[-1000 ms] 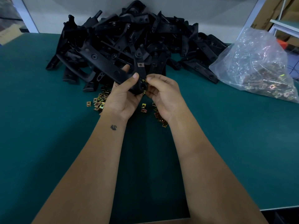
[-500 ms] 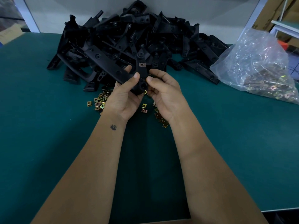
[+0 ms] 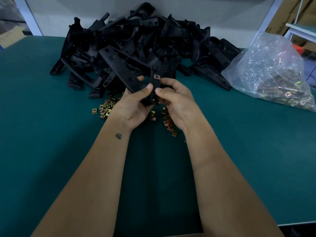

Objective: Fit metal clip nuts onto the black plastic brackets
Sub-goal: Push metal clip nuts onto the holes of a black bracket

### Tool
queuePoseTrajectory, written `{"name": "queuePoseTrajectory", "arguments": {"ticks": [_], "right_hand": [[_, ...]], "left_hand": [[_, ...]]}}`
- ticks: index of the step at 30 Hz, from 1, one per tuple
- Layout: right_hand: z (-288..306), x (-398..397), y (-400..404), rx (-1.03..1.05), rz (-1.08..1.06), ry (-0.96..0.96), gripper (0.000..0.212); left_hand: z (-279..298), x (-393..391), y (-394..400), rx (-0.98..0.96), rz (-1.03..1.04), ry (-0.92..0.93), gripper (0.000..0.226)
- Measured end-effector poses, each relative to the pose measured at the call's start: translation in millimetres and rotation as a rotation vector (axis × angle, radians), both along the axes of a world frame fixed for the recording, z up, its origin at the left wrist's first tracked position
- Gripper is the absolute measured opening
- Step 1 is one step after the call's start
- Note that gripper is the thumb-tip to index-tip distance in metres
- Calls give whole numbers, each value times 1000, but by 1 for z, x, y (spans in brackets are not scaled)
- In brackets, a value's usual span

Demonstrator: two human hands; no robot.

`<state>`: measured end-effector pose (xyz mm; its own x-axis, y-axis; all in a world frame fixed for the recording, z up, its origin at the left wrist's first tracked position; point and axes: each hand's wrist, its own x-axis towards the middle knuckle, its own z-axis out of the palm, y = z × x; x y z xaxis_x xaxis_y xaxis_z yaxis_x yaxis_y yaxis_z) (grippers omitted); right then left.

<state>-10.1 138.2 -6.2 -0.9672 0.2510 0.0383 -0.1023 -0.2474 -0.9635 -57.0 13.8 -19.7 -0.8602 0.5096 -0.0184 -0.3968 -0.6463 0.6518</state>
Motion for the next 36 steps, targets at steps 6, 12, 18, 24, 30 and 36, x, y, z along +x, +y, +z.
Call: {"name": "queuePoseTrajectory", "arguments": {"ticks": [6,12,18,24,30,36], "right_hand": [[-2,-1,1,-9,8,-11,26],[0,-1,0,-16,-69,46,20],[4,-2,-11,175,-256,86,8],[2,0,-20,555,-382,143,11],[-2,-1,-23,754,-458,175,19],[-4,-1,-22,848,-482,242,17]], "left_hand": [[-1,0,2,-26,-11,36,26],[-5,-1,10,-109,60,24,23],[-7,-4,14,-74,136,-55,27],[-8,-4,10,13,160,-49,33],[-9,-3,9,61,142,-42,32],[-10,-3,10,68,107,-35,32]]}}
